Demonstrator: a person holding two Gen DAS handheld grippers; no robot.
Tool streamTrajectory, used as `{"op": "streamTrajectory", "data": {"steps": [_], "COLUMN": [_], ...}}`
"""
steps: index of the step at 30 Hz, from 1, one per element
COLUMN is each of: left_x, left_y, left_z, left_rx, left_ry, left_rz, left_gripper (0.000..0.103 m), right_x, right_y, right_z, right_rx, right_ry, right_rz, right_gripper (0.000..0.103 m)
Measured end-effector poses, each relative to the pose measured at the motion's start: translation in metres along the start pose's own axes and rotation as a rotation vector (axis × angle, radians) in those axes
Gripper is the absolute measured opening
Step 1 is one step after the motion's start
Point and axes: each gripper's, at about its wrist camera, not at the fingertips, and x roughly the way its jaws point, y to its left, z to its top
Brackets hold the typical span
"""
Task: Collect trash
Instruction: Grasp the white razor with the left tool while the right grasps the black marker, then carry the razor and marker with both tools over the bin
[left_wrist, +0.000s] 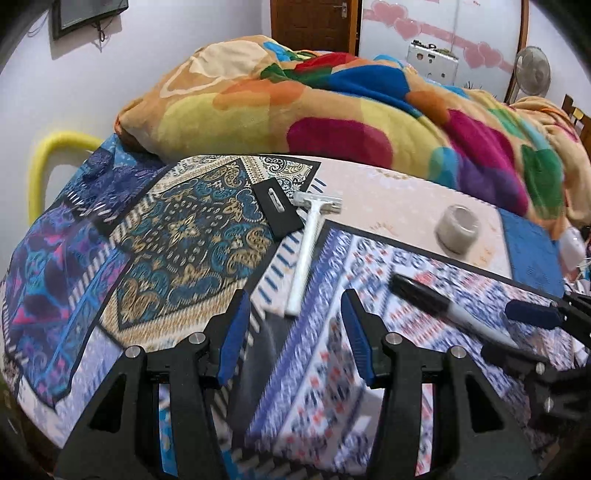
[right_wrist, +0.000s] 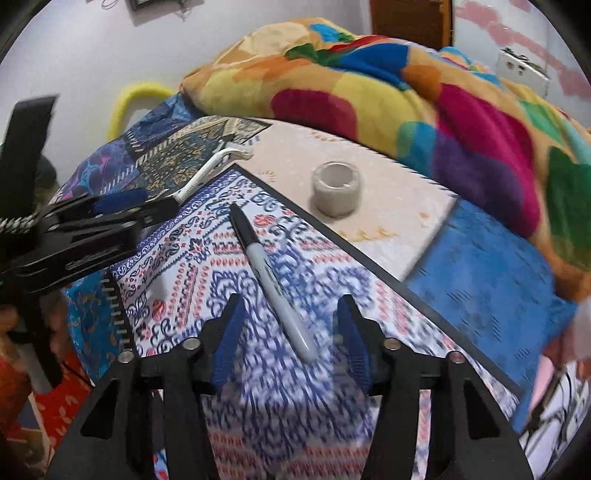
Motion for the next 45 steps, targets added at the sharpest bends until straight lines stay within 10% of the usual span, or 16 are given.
{"op": "streamTrajectory", "data": {"steps": [8, 26, 45], "left_x": [0.02, -0.069, -0.05], "left_y": [-0.005, -0.024, -0.045], "left_z": [0.007, -0.106, -0.081], "left_rx": [0.029, 0.094, 0.091], "left_ry": [-0.001, 0.127, 0.126], "left_rz": [-0.038, -0.184, -0.171], "left_gripper": [0.008, 0.008, 0.01], "right_x": [0.011, -0.035, -0.027], "right_y": [0.02, -0.012, -0.011], "right_z": [0.0, -0.07, -0.061], "right_rx": [-0.154, -0.032, 0.003], "right_ry": [-0.028, 0.048, 0.034], "right_rz": [-0.083, -0.087, -0.083], "right_gripper": [0.017, 0.01, 0.012]}}
